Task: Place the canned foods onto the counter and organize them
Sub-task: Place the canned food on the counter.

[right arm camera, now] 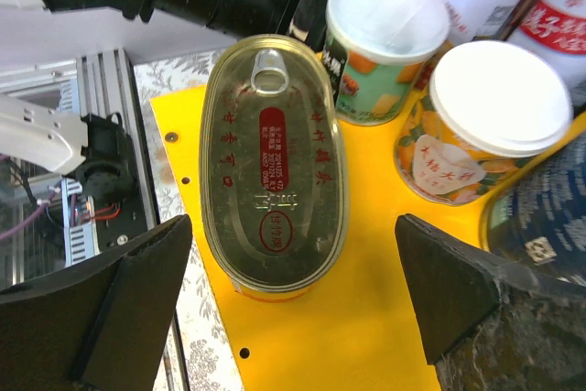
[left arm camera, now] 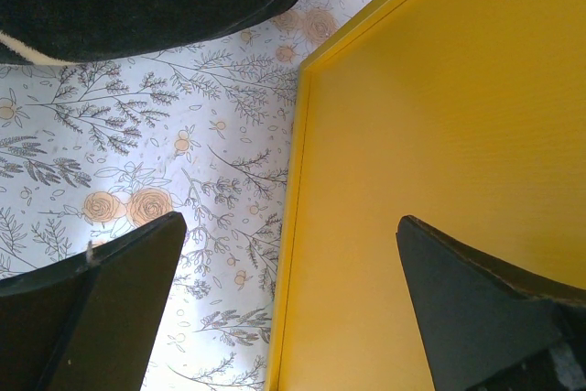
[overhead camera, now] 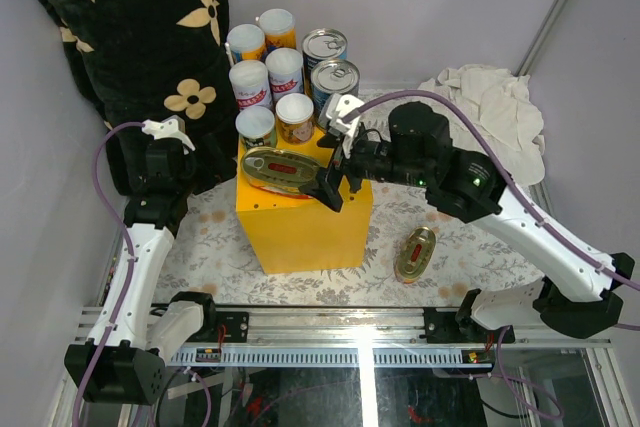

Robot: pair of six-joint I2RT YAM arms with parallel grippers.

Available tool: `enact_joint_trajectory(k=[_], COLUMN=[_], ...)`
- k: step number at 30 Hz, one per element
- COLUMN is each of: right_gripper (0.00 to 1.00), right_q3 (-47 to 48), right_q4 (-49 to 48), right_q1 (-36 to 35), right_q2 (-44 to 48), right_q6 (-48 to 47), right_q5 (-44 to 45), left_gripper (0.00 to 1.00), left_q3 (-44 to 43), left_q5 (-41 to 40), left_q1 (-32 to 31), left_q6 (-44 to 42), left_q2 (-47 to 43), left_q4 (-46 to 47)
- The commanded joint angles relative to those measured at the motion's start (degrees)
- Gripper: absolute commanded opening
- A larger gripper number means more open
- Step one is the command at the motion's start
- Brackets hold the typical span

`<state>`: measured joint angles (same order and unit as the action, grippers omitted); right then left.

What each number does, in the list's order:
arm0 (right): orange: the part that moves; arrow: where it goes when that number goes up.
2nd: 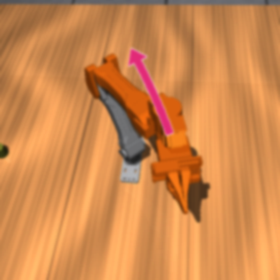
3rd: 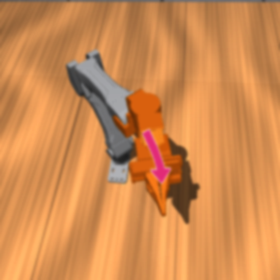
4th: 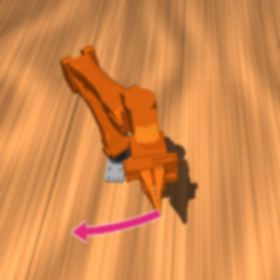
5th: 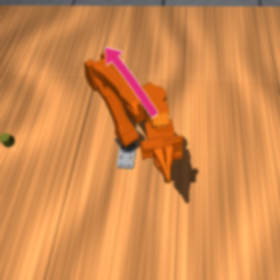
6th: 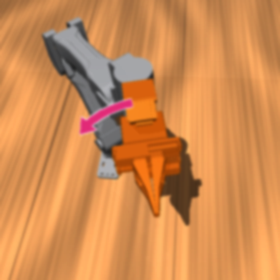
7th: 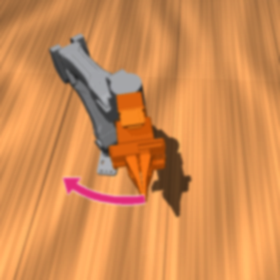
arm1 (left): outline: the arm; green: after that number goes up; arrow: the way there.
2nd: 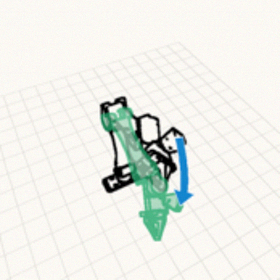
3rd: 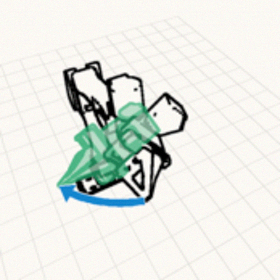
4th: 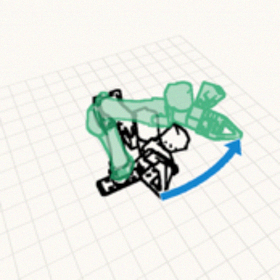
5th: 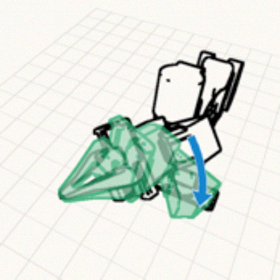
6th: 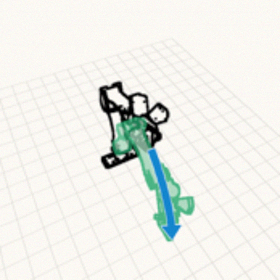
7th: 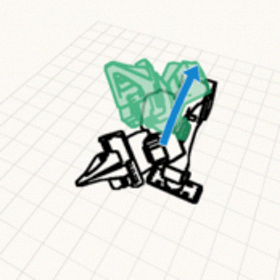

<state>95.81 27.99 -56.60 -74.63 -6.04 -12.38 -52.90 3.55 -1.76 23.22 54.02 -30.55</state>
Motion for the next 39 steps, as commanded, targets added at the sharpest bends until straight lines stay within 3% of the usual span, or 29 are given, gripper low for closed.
enact_joint_trajectory(k=[1, 11, 18, 29, 34, 39], right_gripper=[1.0, 1.0, 0.79, 0.59, 0.59, 0.75], right_q3=[-1.13, -6.8, -9.76, -13.69, -14.17, -13.53], right_q4=[-0.46, -5.35, -9.5, -11.75, -11.32, -9.84], right_q1=[0.23, 0.21, 0.18, 0.11, -0.56, -1.65], right_q2=[-1.11, 0.17, 0.63, 2.87, 4.21, 4.16], right_q6=[-2.7, -2.11, 3.54, 10.56, 11.51, 11.75], right_q5=[-3.06, 0.58, 2.61, 2.0, 2.45, 3.23], left_gripper=[1.0, 1.0, 1.0, 1.0, 1.0, 1.0], left_q3=[0.17, -0.01, 0.06, -0.01, -0.07, -0.01], left_q5=[0.19, 0.37, 0.28, 0.15, 0.44, 0.43], left_q1=[0.47, 0.48, 0.46, 0.42, 0.49, 0.47], left_q6=[-0.99, -1.1, -1.09, -1.12, -1.11, -1.08], left_q2=[-0.51, 0.07, 0.03, 0.19, 0.33, 0.39], left_q4=[1.41, 1.37, 1.41, 1.39, 1.37, 1.37])
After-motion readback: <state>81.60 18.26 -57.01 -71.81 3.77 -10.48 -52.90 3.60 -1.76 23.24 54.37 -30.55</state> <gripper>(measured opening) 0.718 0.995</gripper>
